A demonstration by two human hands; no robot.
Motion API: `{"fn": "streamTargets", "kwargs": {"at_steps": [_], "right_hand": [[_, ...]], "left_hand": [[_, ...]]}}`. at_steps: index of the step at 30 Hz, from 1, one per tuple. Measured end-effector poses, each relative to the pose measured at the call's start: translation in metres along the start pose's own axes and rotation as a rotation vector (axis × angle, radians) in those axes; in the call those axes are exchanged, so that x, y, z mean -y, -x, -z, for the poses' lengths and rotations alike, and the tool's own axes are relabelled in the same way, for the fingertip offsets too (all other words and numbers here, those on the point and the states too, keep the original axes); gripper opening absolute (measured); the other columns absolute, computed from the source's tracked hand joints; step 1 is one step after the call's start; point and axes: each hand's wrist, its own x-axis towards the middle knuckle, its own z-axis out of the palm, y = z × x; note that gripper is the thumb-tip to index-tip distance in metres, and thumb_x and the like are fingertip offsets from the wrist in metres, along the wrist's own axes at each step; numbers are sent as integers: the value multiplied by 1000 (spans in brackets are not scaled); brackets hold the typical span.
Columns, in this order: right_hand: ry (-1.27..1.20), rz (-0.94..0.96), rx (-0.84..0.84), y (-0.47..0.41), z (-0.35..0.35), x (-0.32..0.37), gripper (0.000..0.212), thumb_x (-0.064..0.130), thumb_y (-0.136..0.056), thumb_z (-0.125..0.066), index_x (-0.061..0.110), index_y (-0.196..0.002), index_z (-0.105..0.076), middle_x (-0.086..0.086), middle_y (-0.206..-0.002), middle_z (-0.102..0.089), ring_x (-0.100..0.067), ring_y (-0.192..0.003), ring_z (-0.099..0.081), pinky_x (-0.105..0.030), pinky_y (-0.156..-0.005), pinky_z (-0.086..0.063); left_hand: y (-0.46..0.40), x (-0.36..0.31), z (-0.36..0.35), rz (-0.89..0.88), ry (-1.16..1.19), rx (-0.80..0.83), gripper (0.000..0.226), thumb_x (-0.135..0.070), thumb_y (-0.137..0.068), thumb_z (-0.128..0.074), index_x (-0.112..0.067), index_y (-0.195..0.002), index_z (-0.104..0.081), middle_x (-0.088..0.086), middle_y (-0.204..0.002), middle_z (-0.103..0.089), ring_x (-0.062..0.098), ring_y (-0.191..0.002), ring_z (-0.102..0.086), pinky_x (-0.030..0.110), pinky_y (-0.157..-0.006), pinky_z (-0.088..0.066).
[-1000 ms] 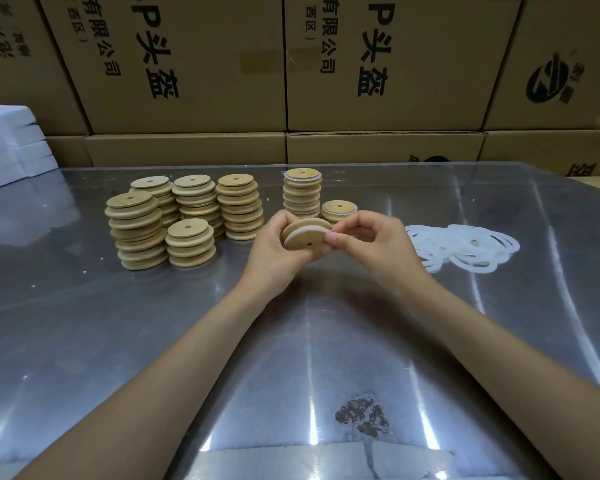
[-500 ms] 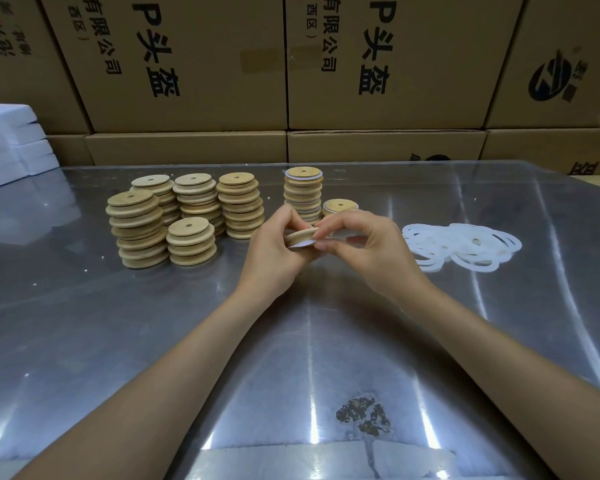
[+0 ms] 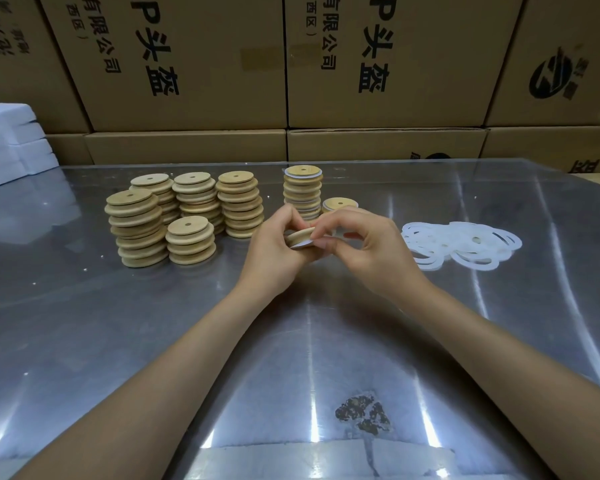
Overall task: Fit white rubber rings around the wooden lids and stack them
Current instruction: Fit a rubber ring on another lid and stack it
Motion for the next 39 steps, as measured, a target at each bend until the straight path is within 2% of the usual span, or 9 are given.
{"fn": "streamTargets", "kwargs": {"at_steps": [5, 11, 16, 22, 26, 29, 32, 36, 39], "right_hand": [[-56, -18, 17, -1, 0, 2, 10, 6, -80, -72, 15, -82, -72, 5, -92, -70, -19, -94, -64, -50, -80, -51], [-9, -22, -29, 0, 0, 3, 6, 15, -82, -70, 18, -87, -69, 8, -96, -71, -17, -95, -66, -49, -81, -52], [-331, -190, -69, -2, -1, 5, 19, 11, -80, -73, 18, -92, -60, 4, -94, -69, -7, -88, -67, -24, -78, -53], [-568, -550, -8, 1, 3, -3, 7, 28, -91, -61, 23, -89, -65, 5, -95, -67, -8, -91, -62, -30, -80, -54], [-652, -642, -152, -1, 5, -3, 21, 28, -92, -58, 13, -106, -63, -9, -109, -66, -16, -91, -63, -29, -68, -57], [-663, -677, -214, -1, 6, -4, 26, 29, -94, -57, 10, -112, -59, -7, -102, -67, -17, -81, -64, -24, -55, -53], [-613, -703, -203, -1, 7, -5, 20, 32, -94, -56, 16, -105, -61, -3, -98, -69, -15, -72, -64, -24, -56, -51], [-469, -701, -171, -2, 6, -6, 18, 37, -94, -56, 24, -87, -66, 7, -84, -66, -5, -51, -59, -19, -50, -50], [-393, -665, -77, -2, 3, -5, 24, 46, -90, -57, 25, -89, -69, 12, -79, -66, -1, -61, -63, -18, -55, -52]], "left_hand": [[1, -3, 1, 5, 50, 16, 36, -24, -58, -79, -20, -67, -44, -3, -69, -60, 7, -64, -49, 20, -57, -38], [1, -4, 0, -53, 43, 17, 42, -14, -66, -84, -21, -67, -43, -13, -61, -55, 0, -58, -45, 17, -53, -36], [1, -7, -1, -18, 108, -7, 42, -8, -67, -84, -18, -66, -42, -18, -50, -48, -3, -50, -39, 12, -49, -34], [6, -12, -2, 223, 392, 138, 27, -6, -75, -76, -14, -94, -59, -5, -78, -63, 3, -71, -61, 19, -58, -52], [6, -8, -1, 280, 513, 264, 59, -5, -71, -76, -15, -125, -55, -2, -106, -68, 11, -101, -64, 22, -75, -54], [6, -8, -3, 236, 499, 364, 69, -3, -70, -78, -23, -130, -51, -11, -121, -65, 5, -120, -55, 27, -97, -48], [7, -8, -2, 225, 472, 351, 61, -10, -74, -76, -30, -127, -53, -12, -122, -65, 5, -119, -56, 27, -93, -50], [6, -10, 2, 334, 416, 296, 58, -29, -71, -75, -36, -124, -55, -6, -112, -70, 9, -99, -66, 25, -80, -54], [4, -10, 3, 341, 364, 204, 52, -21, -77, -74, -24, -126, -56, 5, -110, -70, 10, -88, -66, 26, -76, -53]]}}
